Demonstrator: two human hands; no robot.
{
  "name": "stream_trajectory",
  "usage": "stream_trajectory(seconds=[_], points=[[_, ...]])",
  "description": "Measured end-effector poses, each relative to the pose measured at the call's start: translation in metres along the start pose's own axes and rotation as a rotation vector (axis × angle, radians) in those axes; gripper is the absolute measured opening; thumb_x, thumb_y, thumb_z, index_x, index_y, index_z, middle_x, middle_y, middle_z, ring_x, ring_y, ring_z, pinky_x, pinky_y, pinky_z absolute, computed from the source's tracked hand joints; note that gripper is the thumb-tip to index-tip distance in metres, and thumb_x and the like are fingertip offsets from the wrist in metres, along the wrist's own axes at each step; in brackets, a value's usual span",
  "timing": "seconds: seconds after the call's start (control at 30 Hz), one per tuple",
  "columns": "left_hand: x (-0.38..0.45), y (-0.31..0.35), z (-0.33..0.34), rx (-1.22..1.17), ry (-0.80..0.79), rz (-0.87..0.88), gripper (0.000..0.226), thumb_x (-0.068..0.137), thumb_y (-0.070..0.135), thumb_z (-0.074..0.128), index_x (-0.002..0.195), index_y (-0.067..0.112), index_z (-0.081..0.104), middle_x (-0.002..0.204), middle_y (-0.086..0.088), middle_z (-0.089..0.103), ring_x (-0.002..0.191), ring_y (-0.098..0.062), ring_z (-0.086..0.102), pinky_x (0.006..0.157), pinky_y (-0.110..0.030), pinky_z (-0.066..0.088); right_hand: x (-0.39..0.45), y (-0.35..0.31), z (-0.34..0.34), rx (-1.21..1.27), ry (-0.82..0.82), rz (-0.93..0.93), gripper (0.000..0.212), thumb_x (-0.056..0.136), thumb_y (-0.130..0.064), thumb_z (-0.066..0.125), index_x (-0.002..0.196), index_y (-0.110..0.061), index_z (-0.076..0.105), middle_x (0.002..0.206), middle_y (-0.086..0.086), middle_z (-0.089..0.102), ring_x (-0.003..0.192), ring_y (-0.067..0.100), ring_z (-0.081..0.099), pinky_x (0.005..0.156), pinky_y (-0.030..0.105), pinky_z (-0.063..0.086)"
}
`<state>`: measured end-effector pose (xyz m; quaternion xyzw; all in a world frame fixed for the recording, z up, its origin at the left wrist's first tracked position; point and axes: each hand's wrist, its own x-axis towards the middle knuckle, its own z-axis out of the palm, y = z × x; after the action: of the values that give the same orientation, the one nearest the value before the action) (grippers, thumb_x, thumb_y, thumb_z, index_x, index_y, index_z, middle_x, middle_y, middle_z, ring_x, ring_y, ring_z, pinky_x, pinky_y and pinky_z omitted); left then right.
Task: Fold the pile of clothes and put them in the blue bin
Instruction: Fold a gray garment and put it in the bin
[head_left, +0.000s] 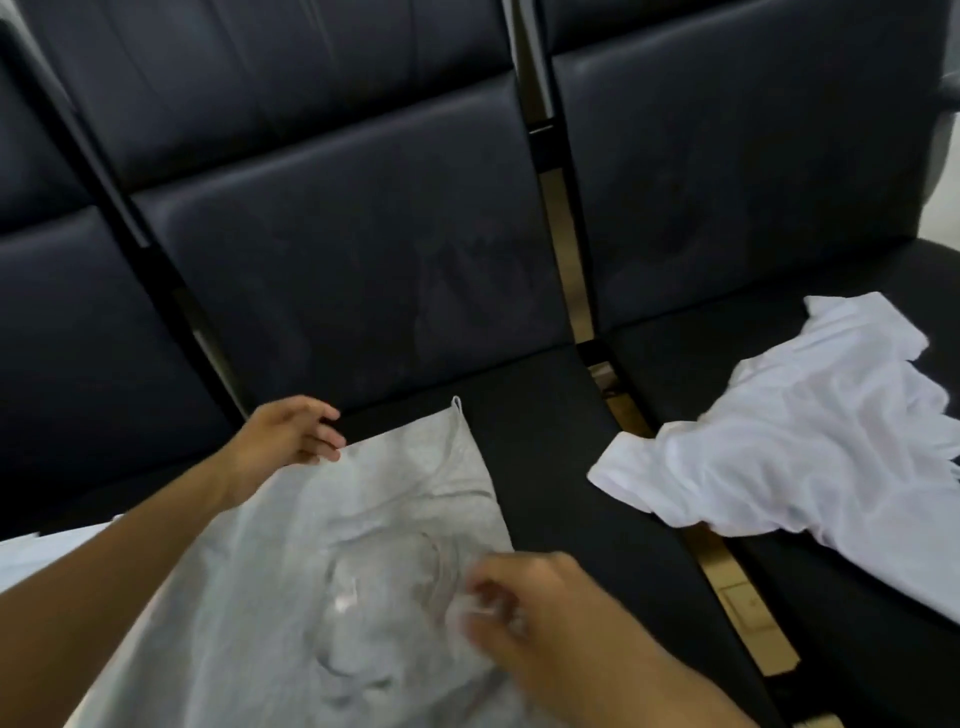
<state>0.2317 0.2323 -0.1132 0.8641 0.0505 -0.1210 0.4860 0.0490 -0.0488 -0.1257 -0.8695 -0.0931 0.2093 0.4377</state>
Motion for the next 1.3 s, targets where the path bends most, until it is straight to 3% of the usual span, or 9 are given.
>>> stream_trajectory(seconds=[0.13, 0.23, 0.33, 0.5, 0.8, 1.0, 1.13, 1.23, 1.3], points=[[0.015, -0.022, 0.024, 0.742, -0.248, 0.436, 0.064, 0.095, 0.002, 0.057, 0.134, 0.051, 0.044, 0.138, 0.003, 0.047, 0.124, -0.019, 0.050, 0.102, -0.027, 0.045, 0.010, 0.033, 0.006, -0.389, -0.142, 0.262, 0.076, 0.090, -0.037, 0.068, 0.151, -0.024, 0.024, 0.155, 0.004, 0.021, 0.142, 0.026, 0.027, 0.113, 0.041, 0.034], [0.026, -0.003, 0.080, 1.279, -0.359, 0.731, 0.065, 0.098, 0.025, 0.057, 0.152, 0.042, 0.023, 0.162, 0.012, 0.010, 0.148, -0.012, 0.013, 0.122, -0.036, 0.017, 0.018, 0.028, 0.014, -0.367, -0.184, 0.282, 0.060, 0.087, -0.044, 0.069, 0.137, -0.024, 0.043, 0.140, 0.000, 0.037, 0.129, 0.018, 0.041, 0.108, 0.035, 0.040], [0.040, 0.015, 0.111, 1.412, -0.416, 0.865, 0.043, 0.098, 0.018, 0.055, 0.138, 0.029, 0.048, 0.151, 0.002, 0.041, 0.145, -0.016, 0.029, 0.122, -0.035, 0.016, 0.019, 0.027, 0.024, -0.418, -0.163, 0.235, 0.042, 0.091, -0.046, 0.061, 0.126, -0.026, 0.050, 0.130, -0.003, 0.045, 0.123, 0.017, 0.046, 0.101, 0.031, 0.042], [0.041, 0.032, 0.099, 1.149, -0.468, 0.450, 0.020, 0.098, 0.017, 0.046, 0.111, 0.030, 0.053, 0.115, 0.004, 0.051, 0.101, -0.013, 0.053, 0.085, -0.035, 0.048, 0.015, 0.037, 0.010, -0.055, -0.033, 0.286, 0.013, 0.081, -0.033, 0.061, 0.080, -0.031, 0.048, 0.096, -0.004, 0.059, 0.086, 0.011, 0.059, 0.077, 0.024, 0.049], [-0.037, 0.082, -0.052, 1.091, 0.097, 0.549, 0.013, 0.097, 0.016, 0.052, 0.103, 0.020, 0.063, 0.099, 0.006, 0.052, 0.086, -0.022, 0.059, 0.080, -0.044, 0.050, 0.001, 0.038, -0.083, -0.115, 0.680, 0.028, 0.022, 0.089, -0.001, 0.061, 0.087, -0.021, 0.067, 0.075, -0.002, 0.068, 0.072, 0.017, 0.067, 0.064, 0.030, 0.051], [-0.157, 0.123, -0.152, 1.039, 0.306, 0.539, 0.016, 0.099, 0.024, 0.047, 0.094, 0.030, 0.061, 0.089, 0.011, 0.068, 0.084, -0.014, 0.065, 0.076, -0.043, 0.053, -0.050, -0.068, -0.175, -0.439, 0.593, -0.154, 0.041, 0.091, -0.009, 0.059, 0.080, -0.048, 0.058, 0.084, -0.002, 0.069, 0.078, 0.017, 0.066, 0.072, 0.043, 0.056], [-0.242, 0.156, -0.186, 0.799, 0.341, 0.629, 0.030, 0.095, 0.011, 0.057, 0.082, 0.035, 0.069, 0.082, 0.013, 0.071, 0.083, -0.002, 0.066, 0.072, -0.031, 0.053, -0.117, -0.157, -0.219, -0.469, 0.599, -0.364, 0.028, 0.087, -0.007, 0.070, 0.077, -0.033, 0.074, 0.077, -0.010, 0.073, 0.075, -0.004, 0.066, 0.066, 0.017, 0.051], [-0.304, 0.177, -0.201, 0.587, 0.302, 0.644, 0.011, 0.078, 0.050, 0.073, 0.074, 0.041, 0.076, 0.080, 0.019, 0.074, 0.078, 0.005, 0.068, 0.067, -0.014, 0.053, -0.164, -0.206, -0.239, -0.353, 0.490, -0.437, 0.006, 0.078, -0.037, 0.078, 0.075, -0.032, 0.079, 0.077, -0.011, 0.075, 0.076, -0.002, 0.068, 0.067, 0.022, 0.052], [-0.329, 0.184, -0.214, 0.430, 0.288, 0.669, 0.055, 0.052, 0.084, 0.070, 0.078, 0.037, 0.079, 0.078, 0.010, 0.076, 0.071, 0.000, 0.069, 0.061, -0.013, 0.054, -0.187, -0.226, -0.251, -0.293, 0.413, -0.451, 0.050, 0.051, -0.074, 0.079, 0.079, -0.033, 0.079, 0.080, -0.006, 0.076, 0.073, 0.005, 0.071, 0.070, 0.028, 0.058]])
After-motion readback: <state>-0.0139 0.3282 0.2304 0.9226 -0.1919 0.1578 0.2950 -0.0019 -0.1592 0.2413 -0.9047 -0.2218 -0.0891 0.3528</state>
